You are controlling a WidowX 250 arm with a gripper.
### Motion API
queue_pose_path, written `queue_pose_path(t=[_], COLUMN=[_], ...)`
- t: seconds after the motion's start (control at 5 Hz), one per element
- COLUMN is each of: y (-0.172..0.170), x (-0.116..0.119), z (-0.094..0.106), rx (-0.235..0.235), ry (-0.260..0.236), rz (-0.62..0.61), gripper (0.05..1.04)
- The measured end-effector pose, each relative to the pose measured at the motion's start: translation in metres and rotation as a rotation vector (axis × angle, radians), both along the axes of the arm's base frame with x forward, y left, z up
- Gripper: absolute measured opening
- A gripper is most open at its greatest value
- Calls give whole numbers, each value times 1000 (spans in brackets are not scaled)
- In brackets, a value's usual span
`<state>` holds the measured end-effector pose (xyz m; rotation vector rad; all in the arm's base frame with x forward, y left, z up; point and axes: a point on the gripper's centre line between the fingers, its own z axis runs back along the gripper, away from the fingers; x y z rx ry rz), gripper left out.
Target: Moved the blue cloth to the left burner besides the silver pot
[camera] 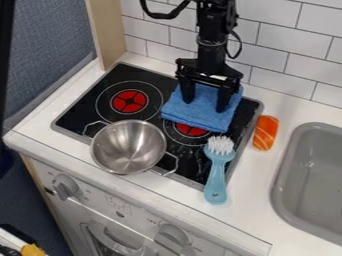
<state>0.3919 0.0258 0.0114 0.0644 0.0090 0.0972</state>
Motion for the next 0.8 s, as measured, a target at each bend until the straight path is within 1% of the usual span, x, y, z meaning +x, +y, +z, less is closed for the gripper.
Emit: queue_pose_path(t=[0.2, 0.4, 0.6, 0.8], y=[33, 53, 70, 92], x=[-9, -13, -14, -21], z=[0, -1, -5, -6], rx=[1, 25, 35, 30], ry=[42, 55, 91, 102], rz=[33, 38, 33, 59], gripper=[1001, 1001, 1001, 1001])
